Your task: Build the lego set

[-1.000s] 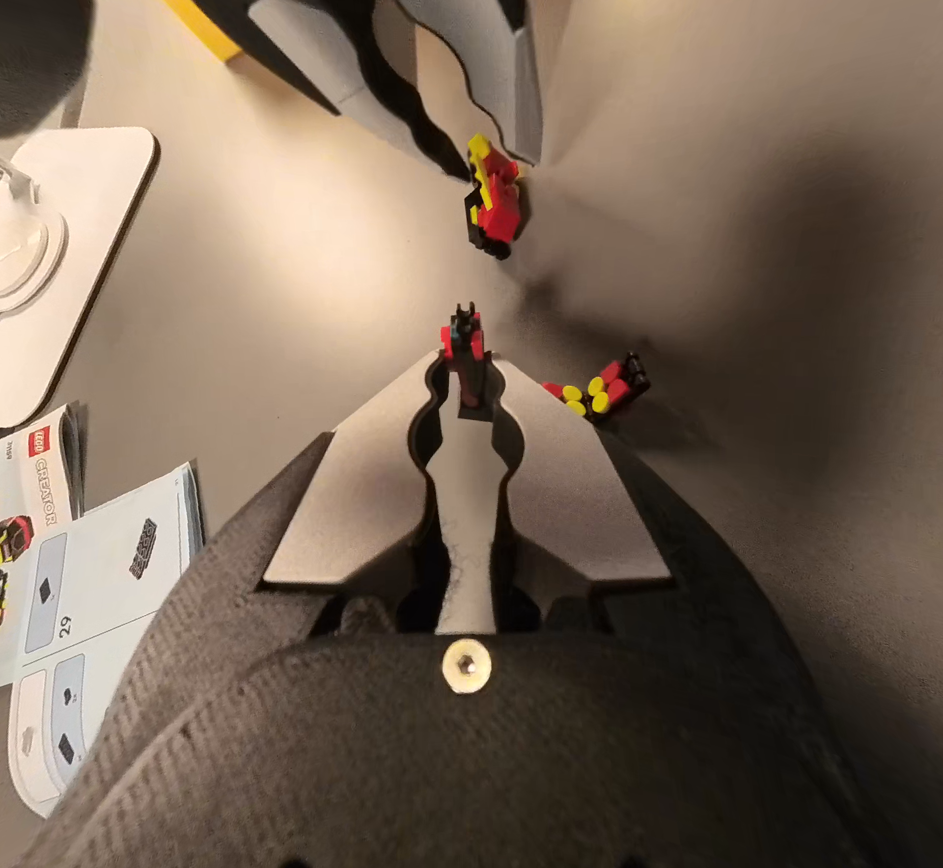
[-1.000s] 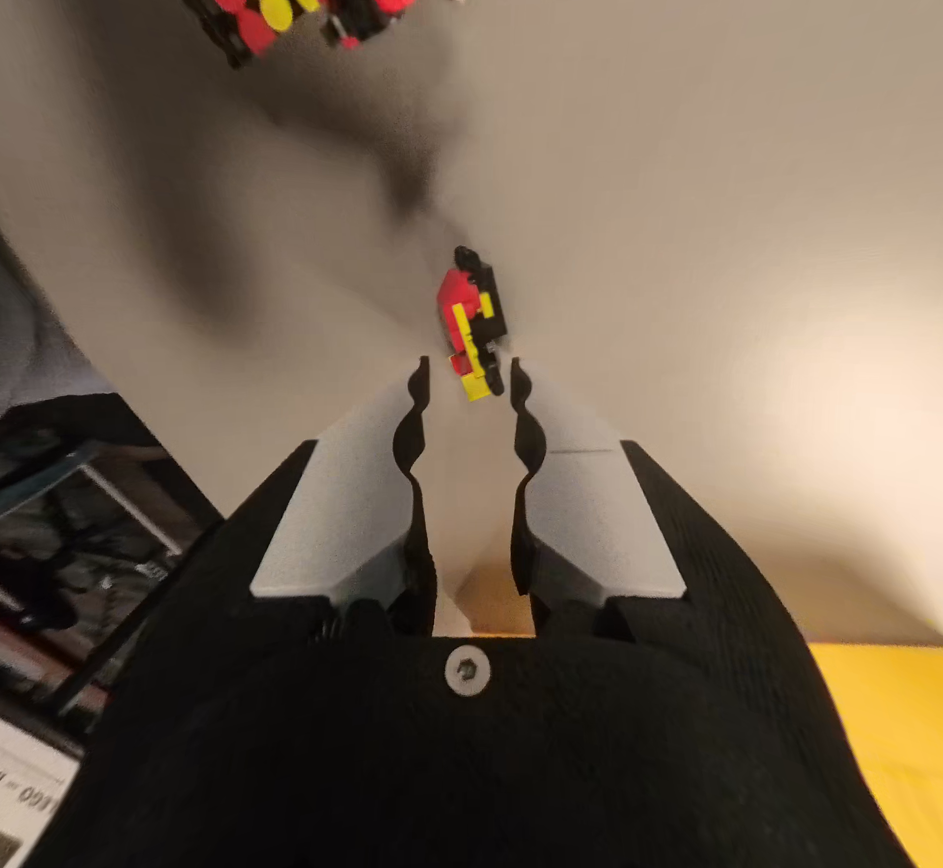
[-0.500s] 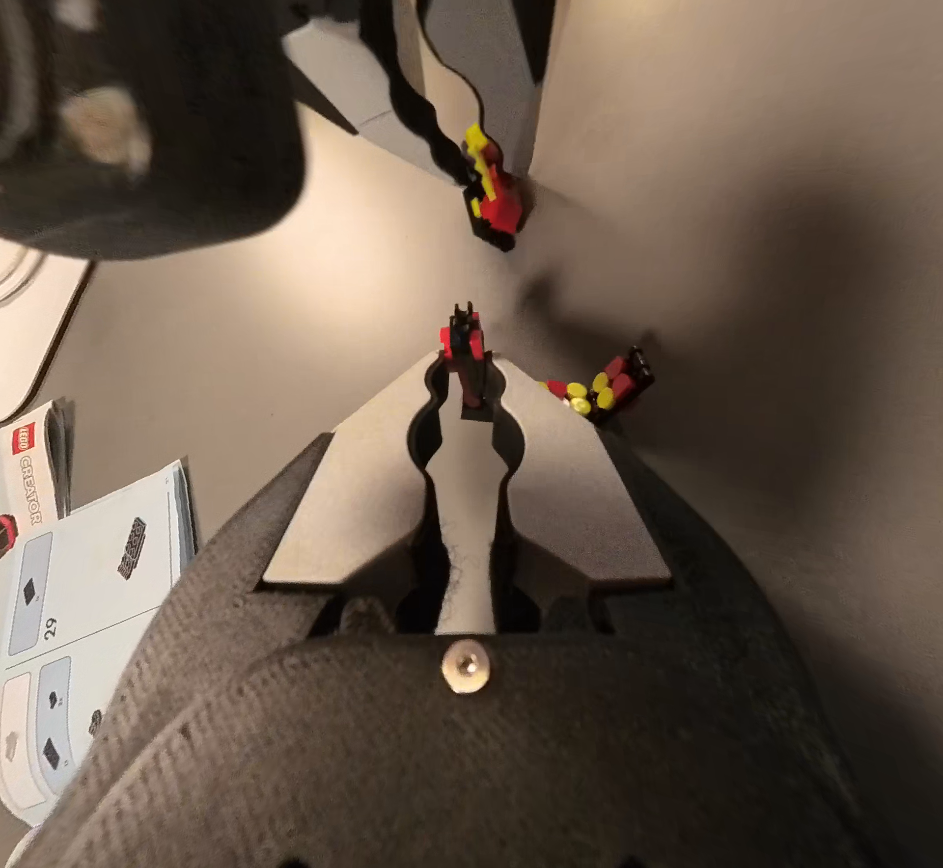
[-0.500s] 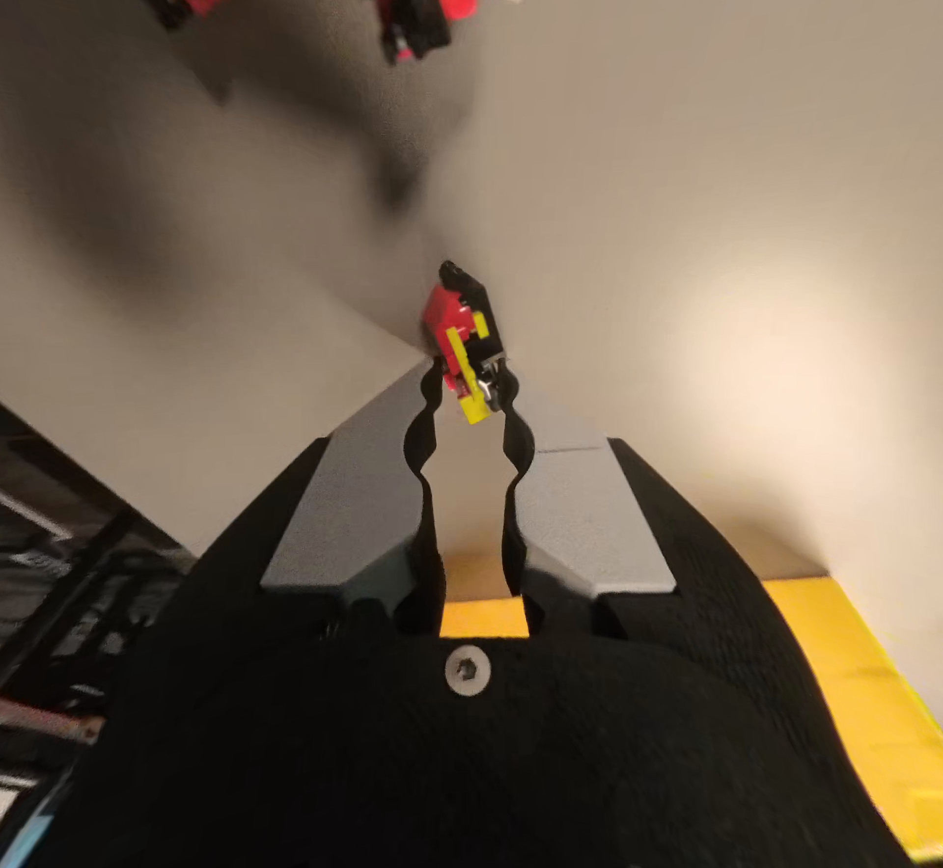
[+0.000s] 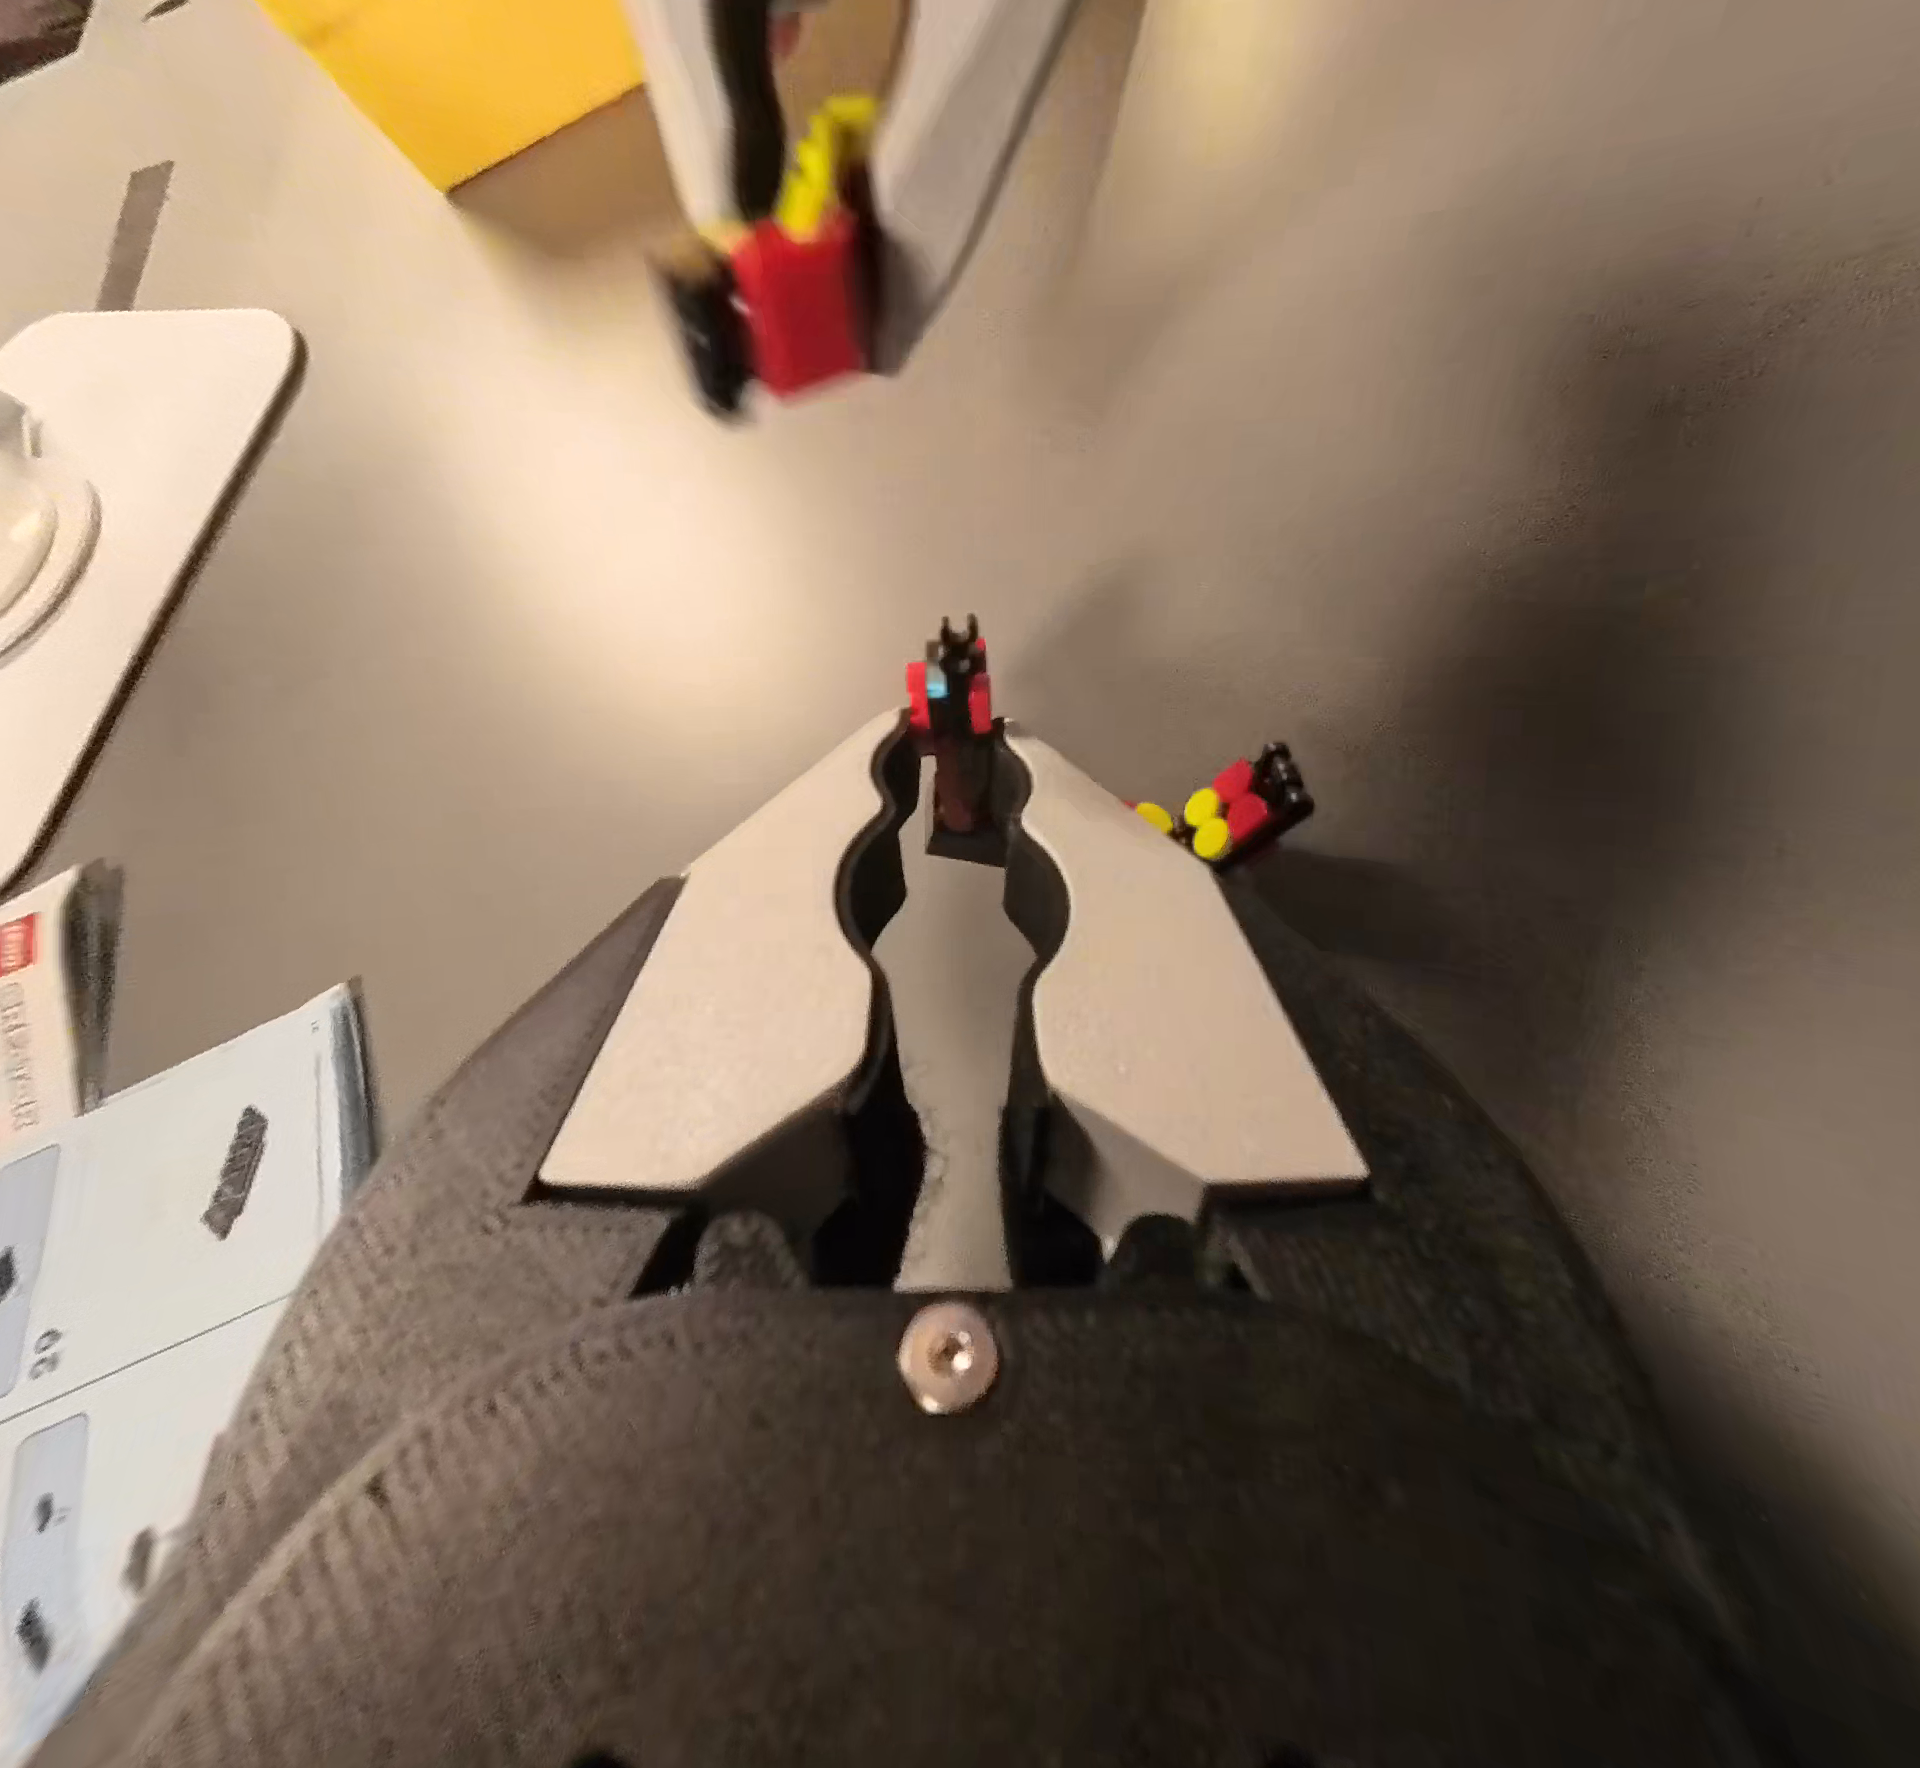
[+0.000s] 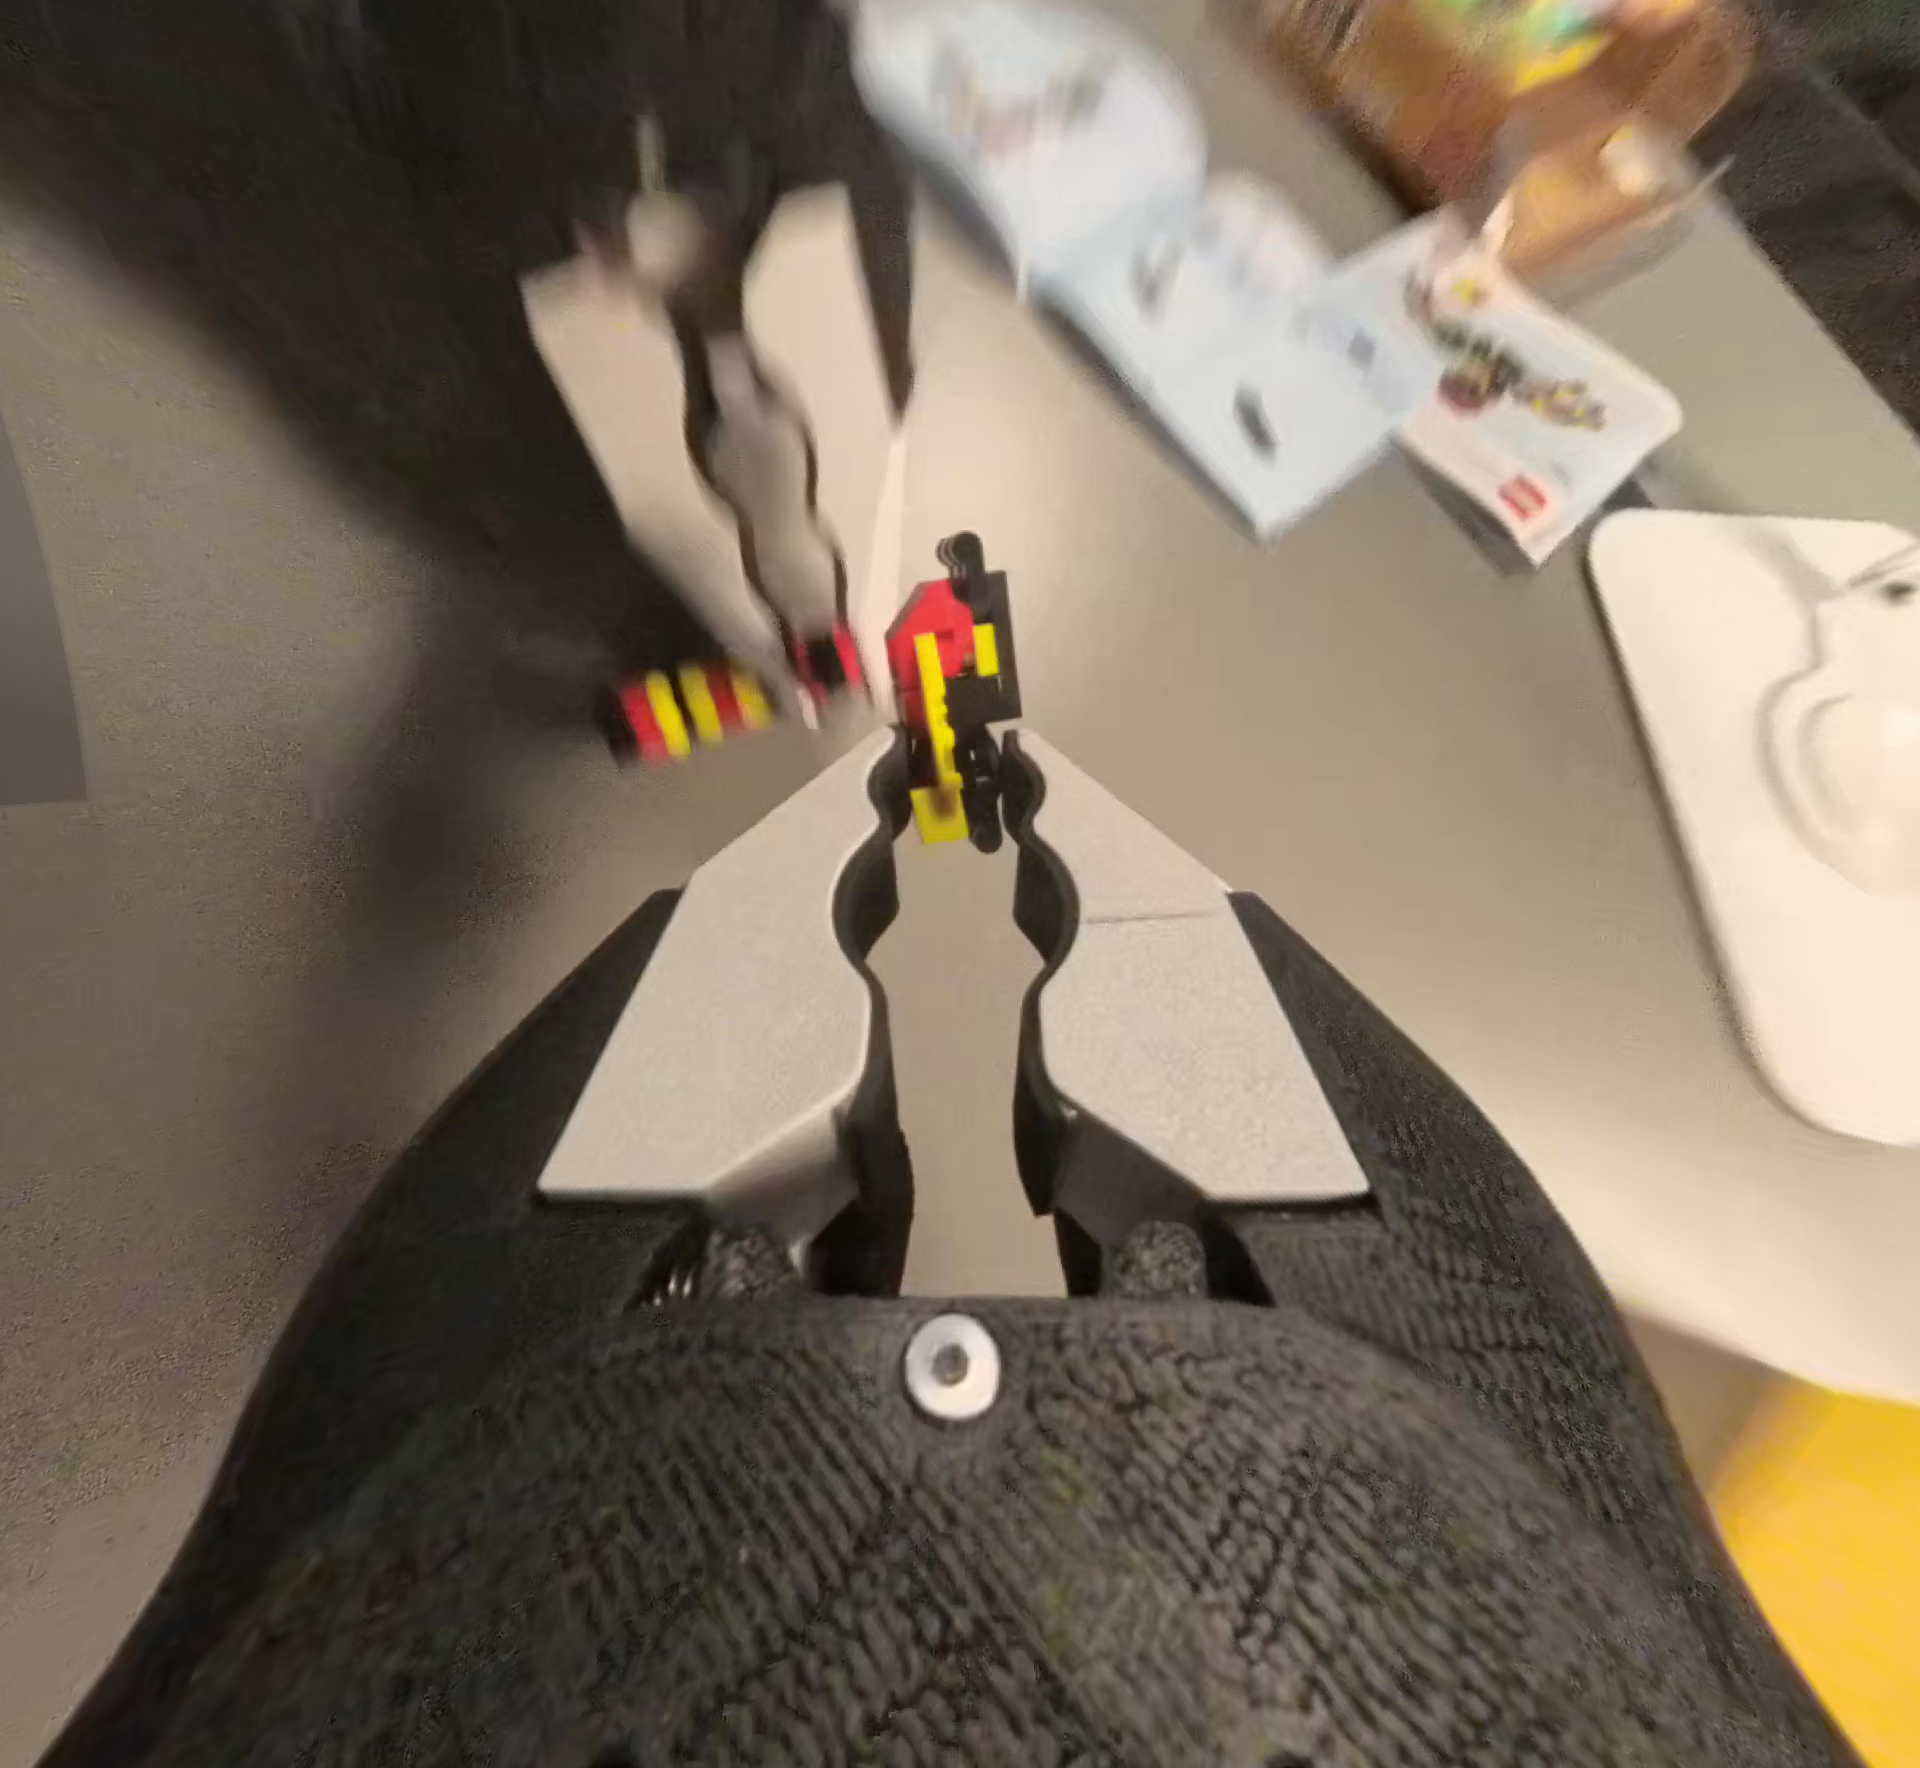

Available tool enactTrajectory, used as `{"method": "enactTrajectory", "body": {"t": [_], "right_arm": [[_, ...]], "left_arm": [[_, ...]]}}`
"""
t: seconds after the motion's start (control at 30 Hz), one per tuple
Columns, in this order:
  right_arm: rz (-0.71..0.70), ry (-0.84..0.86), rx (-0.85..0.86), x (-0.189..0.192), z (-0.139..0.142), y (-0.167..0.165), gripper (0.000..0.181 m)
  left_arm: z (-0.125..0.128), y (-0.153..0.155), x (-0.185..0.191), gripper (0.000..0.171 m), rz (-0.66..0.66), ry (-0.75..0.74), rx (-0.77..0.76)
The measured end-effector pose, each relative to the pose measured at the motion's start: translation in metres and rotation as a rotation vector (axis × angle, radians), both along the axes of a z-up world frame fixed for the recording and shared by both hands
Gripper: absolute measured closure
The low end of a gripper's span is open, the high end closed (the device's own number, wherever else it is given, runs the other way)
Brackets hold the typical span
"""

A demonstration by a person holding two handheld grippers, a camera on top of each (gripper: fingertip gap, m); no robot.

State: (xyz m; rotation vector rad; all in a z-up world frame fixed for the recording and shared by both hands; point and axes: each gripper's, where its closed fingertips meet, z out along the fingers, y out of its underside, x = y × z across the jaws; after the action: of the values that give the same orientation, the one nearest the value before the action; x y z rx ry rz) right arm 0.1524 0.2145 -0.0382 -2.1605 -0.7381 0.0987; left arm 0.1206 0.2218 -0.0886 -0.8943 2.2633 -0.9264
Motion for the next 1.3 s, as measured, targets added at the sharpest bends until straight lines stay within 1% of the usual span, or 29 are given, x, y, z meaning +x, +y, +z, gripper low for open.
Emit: {"method": "enactTrajectory", "body": {"t": [0.07,0.1,0.17,0.23,0.3,0.4,0.47,0.6,0.73,0.9,1.0,1.23,1.3], "right_arm": [[-0.066,0.376,0.101,-0.013,0.027,0.01,0.167],[-0.091,0.519,0.126,-0.016,0.034,0.015,0.167],[-0.111,0.717,0.15,-0.023,0.039,0.021,0.167],[-0.131,0.866,0.165,-0.028,0.042,0.027,0.167],[-0.152,0.979,0.185,-0.03,0.042,0.031,0.167],[-0.231,1.087,0.175,-0.028,0.03,0.039,0.167],[-0.26,1.158,0.143,-0.029,0.024,0.041,0.166],[-0.299,1.202,0.15,-0.025,0.02,0.045,0.167],[-0.314,1.25,0.179,-0.025,0.022,0.047,0.166],[-0.331,1.237,0.223,-0.023,0.019,0.048,0.166],[-0.313,1.231,0.25,-0.025,0.021,0.048,0.166],[-0.297,1.175,0.295,-0.031,0.017,0.05,0.167],[-0.3,1.187,0.327,-0.029,0.021,0.051,0.167]], "left_arm": [[0.008,-0.007,-0.001,0.16,-0.013,0.011,-0.084],[0.012,-0.01,-0.002,0.16,-0.019,0.016,-0.128],[0.022,-0.013,-0.003,0.16,-0.013,0.025,-0.216],[0.026,-0.013,-0.003,0.16,-0.009,0.052,-0.31],[0.026,-0.011,-0.002,0.16,-0.004,0.073,-0.403],[0.029,-0.007,0.0,0.16,-0.006,0.084,-0.519],[0.033,-0.004,0.002,0.16,-0.003,0.062,-0.558],[0.032,0.0,0.004,0.16,0.014,0.057,-0.586],[0.026,0.0,0.005,0.16,0.034,0.096,-0.634],[0.026,0.002,0.007,0.16,0.041,0.086,-0.665],[0.027,0.004,0.009,0.16,0.055,0.073,-0.683],[0.027,0.009,0.011,0.16,0.076,0.102,-0.736],[0.028,0.008,0.01,0.16,0.062,0.112,-0.761]]}}
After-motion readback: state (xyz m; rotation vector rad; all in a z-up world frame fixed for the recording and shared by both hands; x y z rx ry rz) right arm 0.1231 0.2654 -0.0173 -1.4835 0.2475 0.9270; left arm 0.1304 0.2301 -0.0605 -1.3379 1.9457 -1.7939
